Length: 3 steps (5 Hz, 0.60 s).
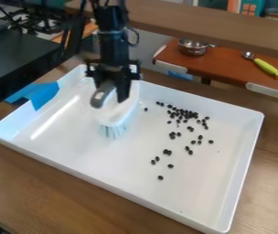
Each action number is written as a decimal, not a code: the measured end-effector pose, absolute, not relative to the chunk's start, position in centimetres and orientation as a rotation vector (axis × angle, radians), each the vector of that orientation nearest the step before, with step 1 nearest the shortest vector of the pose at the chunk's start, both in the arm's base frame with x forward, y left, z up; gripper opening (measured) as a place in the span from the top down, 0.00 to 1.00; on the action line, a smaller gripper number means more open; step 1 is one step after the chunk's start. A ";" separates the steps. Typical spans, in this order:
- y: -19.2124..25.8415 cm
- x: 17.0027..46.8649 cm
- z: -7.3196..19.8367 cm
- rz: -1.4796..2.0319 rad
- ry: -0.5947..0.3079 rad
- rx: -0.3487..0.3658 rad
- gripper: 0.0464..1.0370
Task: Sweep into pile
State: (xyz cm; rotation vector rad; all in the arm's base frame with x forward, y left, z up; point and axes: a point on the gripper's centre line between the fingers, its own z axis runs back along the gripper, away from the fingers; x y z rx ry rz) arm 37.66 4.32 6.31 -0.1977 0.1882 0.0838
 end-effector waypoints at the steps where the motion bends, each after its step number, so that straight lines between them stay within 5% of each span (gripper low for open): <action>1: 2.2 37.8 6.4 0.088 0.200 -0.236 0.55; 3: -3.6 39.2 6.5 0.079 0.211 -0.293 0.55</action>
